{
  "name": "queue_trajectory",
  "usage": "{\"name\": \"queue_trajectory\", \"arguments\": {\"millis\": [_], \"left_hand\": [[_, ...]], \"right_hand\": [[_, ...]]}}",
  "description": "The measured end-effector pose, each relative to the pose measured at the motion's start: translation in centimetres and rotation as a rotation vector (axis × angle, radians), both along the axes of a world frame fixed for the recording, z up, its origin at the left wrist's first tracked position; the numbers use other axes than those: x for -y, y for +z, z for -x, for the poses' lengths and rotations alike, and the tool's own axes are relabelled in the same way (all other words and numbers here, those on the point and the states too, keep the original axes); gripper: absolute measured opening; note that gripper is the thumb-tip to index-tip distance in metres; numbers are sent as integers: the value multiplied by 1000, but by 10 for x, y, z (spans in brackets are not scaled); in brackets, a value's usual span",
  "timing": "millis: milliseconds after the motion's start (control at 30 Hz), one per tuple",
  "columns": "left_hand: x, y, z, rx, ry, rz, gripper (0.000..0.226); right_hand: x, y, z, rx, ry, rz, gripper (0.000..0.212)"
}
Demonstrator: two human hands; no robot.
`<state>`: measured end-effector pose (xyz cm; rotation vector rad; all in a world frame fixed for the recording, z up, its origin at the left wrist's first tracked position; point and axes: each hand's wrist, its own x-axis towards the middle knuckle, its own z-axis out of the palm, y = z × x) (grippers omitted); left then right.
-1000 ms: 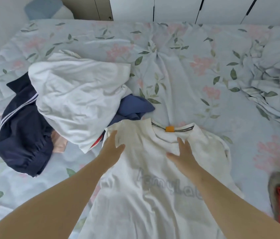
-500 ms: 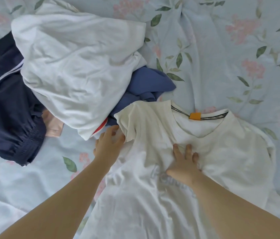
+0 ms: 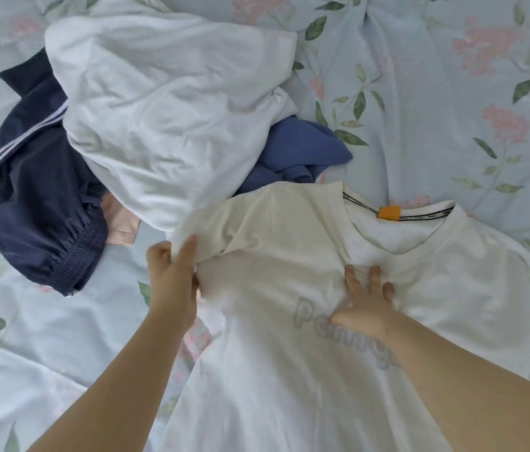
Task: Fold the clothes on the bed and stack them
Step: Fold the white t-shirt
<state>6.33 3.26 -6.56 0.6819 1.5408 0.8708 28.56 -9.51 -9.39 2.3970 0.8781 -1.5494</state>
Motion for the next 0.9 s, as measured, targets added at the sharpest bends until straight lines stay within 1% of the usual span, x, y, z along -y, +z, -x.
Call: {"name": "queue_trajectory", "arguments": {"millis": [67,100,133,167,200,233,300,333,367,400,433,500,533,567,600,633,667,700,733,800,833,867,900], "left_hand": [[3,-6,8,107,37,200,44],[2,-8,11,190,40,288,50],[0,-8,13,310,59,358,50],[-4,-7,16,428,97,414,47],[-9,-4,17,508,109,447,41],[-12,-1,19,524,75,456,30],[-15,6,17,419,-117,436,9],[-17,8,15,342,-191,403,7],[-21,12,14,280,-201,351,7],[-27,16,14,232,-154,290,7],[-33,22,17,213,-66,217,12],[-45,28,25,258,114,67,35],[-48,27,29,247,103,30,41],[-48,28,31,143,29,17,42],[-47,26,32,-51,-81,11,45],[-47,22,33,-255,-184,10,56],[-47,17,34,-387,-248,25,71],[-47,13,33,-426,-258,62,87],[-47,10,31,-427,-232,111,98],[-49,2,28,-460,-194,185,105],[-49,-1,25,-470,-212,217,103],[-48,-3,23,-465,-242,231,95],[-48,-4,22,-439,-274,239,80]], "right_hand": [[0,2,1,14,18,3,99],[0,2,2,20,21,2,99],[-1,3,3,25,20,0,98],[-1,4,3,31,21,-1,98],[-1,5,4,38,26,-1,97],[-1,6,4,46,32,0,97],[-2,7,5,59,41,2,97],[-2,7,6,61,43,5,97],[-3,7,6,62,44,10,97],[-3,7,7,63,45,15,98],[-3,7,7,63,44,18,98],[-3,6,7,63,38,22,99],[-4,6,8,64,39,25,99],[-4,5,8,67,40,29,100],[-4,5,8,70,44,33,100],[-4,5,8,74,45,37,100],[-4,5,8,76,49,41,100],[-4,4,8,77,52,44,100],[-4,4,8,78,56,46,100],[-4,4,8,80,54,47,101],[-4,4,8,81,49,45,101],[-5,4,9,80,46,45,101],[-5,3,9,78,44,45,101]]}}
